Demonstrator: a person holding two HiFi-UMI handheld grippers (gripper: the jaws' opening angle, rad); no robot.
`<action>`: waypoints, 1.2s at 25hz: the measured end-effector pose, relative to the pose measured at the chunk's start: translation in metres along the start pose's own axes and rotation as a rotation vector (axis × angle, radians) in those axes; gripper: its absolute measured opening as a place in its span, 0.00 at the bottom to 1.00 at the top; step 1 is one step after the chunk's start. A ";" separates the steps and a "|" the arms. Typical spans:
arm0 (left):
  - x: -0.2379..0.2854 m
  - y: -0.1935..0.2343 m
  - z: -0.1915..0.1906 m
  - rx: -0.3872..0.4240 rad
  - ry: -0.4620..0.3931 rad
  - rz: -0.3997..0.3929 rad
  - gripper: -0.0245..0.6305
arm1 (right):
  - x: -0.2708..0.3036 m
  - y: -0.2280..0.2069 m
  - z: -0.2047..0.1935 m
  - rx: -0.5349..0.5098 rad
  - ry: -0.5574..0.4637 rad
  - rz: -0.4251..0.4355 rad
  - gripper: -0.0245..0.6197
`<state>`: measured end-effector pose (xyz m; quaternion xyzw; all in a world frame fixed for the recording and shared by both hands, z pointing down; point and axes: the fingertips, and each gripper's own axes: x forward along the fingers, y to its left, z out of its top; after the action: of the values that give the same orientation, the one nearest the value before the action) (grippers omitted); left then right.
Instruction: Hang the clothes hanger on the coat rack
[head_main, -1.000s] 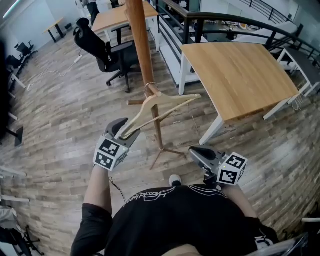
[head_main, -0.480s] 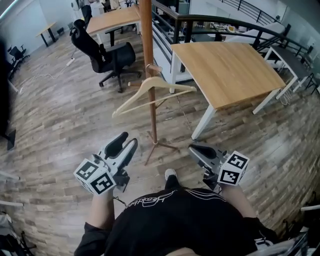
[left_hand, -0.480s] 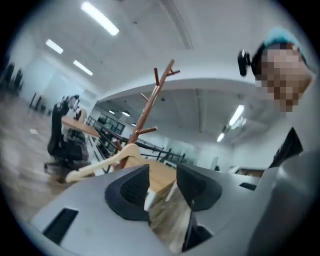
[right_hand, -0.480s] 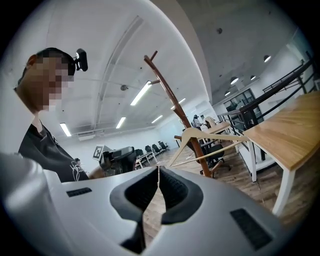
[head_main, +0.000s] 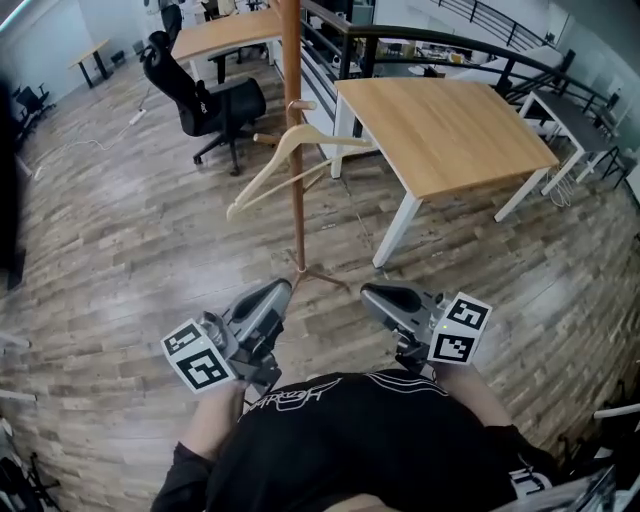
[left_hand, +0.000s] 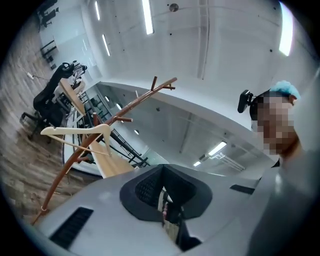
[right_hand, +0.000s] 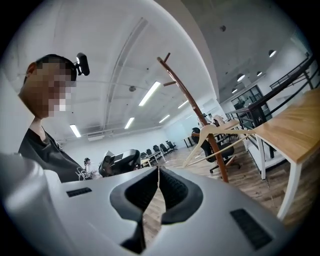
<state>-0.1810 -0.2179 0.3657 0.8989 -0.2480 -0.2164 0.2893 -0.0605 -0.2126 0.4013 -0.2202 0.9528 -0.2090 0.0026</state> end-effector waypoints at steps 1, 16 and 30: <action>0.000 -0.009 -0.004 0.007 -0.001 -0.004 0.05 | -0.004 0.007 -0.001 -0.011 0.006 0.012 0.10; 0.016 -0.155 -0.102 0.167 0.048 0.048 0.05 | -0.137 0.079 -0.019 -0.004 -0.050 0.006 0.10; 0.005 -0.217 -0.147 0.202 0.066 0.056 0.05 | -0.180 0.137 -0.031 -0.103 -0.053 0.068 0.10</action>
<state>-0.0299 -0.0063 0.3370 0.9228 -0.2838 -0.1526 0.2112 0.0420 -0.0126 0.3587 -0.1933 0.9688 -0.1535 0.0234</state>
